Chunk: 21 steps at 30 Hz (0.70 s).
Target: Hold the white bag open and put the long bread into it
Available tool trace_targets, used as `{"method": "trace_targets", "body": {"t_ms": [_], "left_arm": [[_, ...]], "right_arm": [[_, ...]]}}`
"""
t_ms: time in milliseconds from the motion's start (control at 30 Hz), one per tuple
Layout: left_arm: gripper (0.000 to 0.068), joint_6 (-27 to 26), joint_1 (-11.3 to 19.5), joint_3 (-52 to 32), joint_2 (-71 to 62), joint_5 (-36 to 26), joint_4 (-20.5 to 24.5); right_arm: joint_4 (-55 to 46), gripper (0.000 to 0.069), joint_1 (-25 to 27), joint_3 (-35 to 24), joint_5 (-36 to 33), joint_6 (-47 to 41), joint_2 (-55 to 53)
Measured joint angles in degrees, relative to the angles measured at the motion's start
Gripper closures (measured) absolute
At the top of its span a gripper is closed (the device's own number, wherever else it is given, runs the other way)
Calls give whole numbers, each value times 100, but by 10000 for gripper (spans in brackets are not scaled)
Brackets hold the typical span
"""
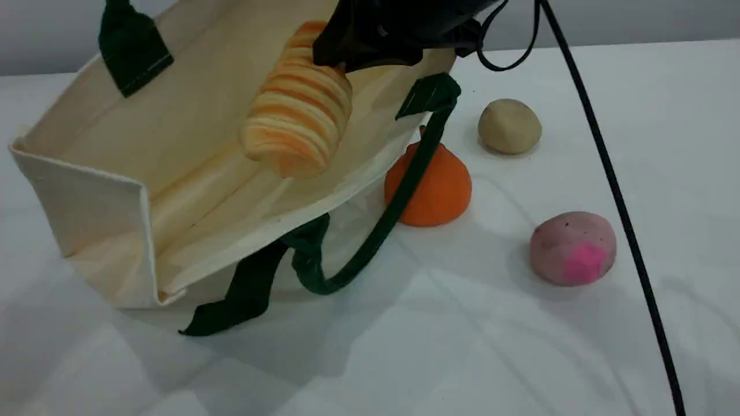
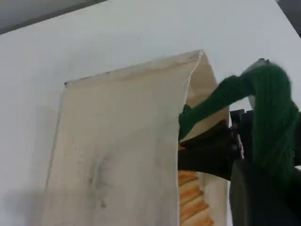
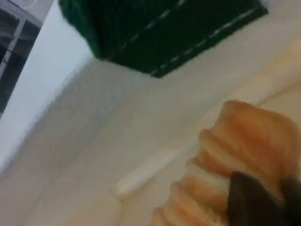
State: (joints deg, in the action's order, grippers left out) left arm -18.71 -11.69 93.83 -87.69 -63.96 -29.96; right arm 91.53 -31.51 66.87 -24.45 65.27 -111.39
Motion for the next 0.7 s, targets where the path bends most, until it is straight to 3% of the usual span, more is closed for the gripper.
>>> {"method": "trace_targets", "body": {"t_ms": [200,333,400,600,700], "left_arm": [[592,5,0,0,0,0,-6],[592,5,0,0,0,0,-16],[592,5,0,0,0,0,-16],[592,5,0,0,0,-31,2],[592,-2,0,0,0,-40,2]], "right_arm": [[12,629,0,0,-163,272,0],[292,574,0,0,-311,582,0],[491,510,0,2,-462,828,0],[848,225,-52,153,-935,1559,0],[848,163,-35,152,-1138,1612,5]]}}
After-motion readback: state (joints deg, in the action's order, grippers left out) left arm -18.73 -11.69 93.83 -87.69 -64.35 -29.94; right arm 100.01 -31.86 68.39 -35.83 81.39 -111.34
